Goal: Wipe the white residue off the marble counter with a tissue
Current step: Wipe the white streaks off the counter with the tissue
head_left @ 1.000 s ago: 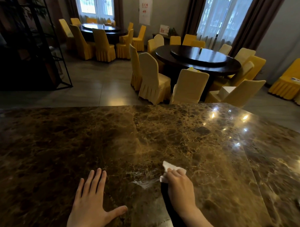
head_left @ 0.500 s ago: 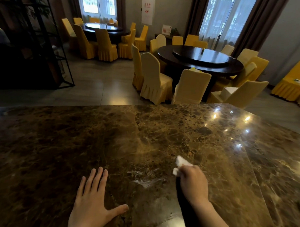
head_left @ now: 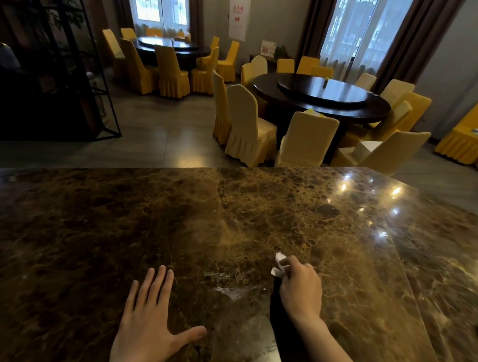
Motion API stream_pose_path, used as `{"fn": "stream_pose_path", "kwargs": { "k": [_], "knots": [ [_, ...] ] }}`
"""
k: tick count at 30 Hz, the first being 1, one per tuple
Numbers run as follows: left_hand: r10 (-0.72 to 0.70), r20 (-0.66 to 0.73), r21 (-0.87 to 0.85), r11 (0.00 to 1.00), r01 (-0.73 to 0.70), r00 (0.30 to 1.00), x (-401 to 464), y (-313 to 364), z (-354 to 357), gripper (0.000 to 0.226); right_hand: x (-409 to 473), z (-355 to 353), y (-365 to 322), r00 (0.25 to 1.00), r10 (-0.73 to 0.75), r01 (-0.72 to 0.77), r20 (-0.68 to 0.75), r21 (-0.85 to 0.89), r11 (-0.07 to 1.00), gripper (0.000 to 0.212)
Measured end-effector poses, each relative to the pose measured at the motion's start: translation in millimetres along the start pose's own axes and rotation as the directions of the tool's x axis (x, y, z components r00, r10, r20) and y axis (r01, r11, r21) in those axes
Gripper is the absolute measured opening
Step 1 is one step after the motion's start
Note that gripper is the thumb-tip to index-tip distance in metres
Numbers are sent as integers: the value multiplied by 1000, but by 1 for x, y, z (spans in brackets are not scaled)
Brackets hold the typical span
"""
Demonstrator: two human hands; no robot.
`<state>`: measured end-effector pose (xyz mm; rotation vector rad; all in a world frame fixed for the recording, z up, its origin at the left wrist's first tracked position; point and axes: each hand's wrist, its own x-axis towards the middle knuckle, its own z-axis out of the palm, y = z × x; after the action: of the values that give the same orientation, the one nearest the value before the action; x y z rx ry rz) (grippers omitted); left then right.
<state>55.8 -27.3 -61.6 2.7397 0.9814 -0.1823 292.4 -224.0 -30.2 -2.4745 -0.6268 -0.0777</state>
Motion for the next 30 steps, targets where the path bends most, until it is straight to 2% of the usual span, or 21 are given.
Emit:
{"fn": "stream_pose_path", "kwargs": {
  "k": [4, 5, 9, 11, 14, 17, 19, 22, 24, 26, 30],
  "knots": [
    [2, -9, -4, 1000, -3, 1000, 0, 0, 1, 144, -18, 17, -15, 969, -190, 164, 159, 161, 973, 25],
    [0, -6, -6, 1000, 0, 1000, 0, -1, 1, 144, -20, 19, -14, 963, -215, 188, 160, 166, 968, 27],
    [-3, -7, 4, 1000, 3, 1000, -1, 0, 1, 144, -6, 15, -1, 992, -105, 104, 66, 31, 994, 16],
    [-4, -7, 3, 1000, 4, 1000, -1, 0, 1, 144, -2, 12, -2, 992, -105, 110, 73, -61, 992, 14],
    [-8, -8, -2, 1000, 8, 1000, -1, 1, 1, 144, -17, 15, -12, 949, -278, 291, 149, -72, 954, 11],
    [-8, -13, -3, 1000, 8, 1000, -1, 1, 1, 144, -41, 16, -11, 859, -437, 463, 266, -43, 885, 4],
    [-8, -12, 0, 1000, 8, 1000, -1, 1, 2, 143, -36, 10, -1, 874, -408, 439, 263, -69, 896, 6],
    [-2, -25, -19, 1000, 2, 1000, -1, 0, 2, 143, -11, -1, 9, 968, -204, 223, 146, -128, 966, 6],
    [-1, -31, -32, 999, 0, 1000, 0, -1, 3, 143, -8, -1, 2, 987, -124, 138, 102, -144, 980, 8],
    [2, -45, -35, 999, -3, 999, 1, -1, 4, 143, -19, 5, -10, 976, -180, 193, 124, -106, 975, 9],
    [6, -53, -40, 999, -8, 999, 1, -2, 5, 142, -43, 9, -6, 882, -394, 416, 259, -30, 909, 13]
  ]
}}
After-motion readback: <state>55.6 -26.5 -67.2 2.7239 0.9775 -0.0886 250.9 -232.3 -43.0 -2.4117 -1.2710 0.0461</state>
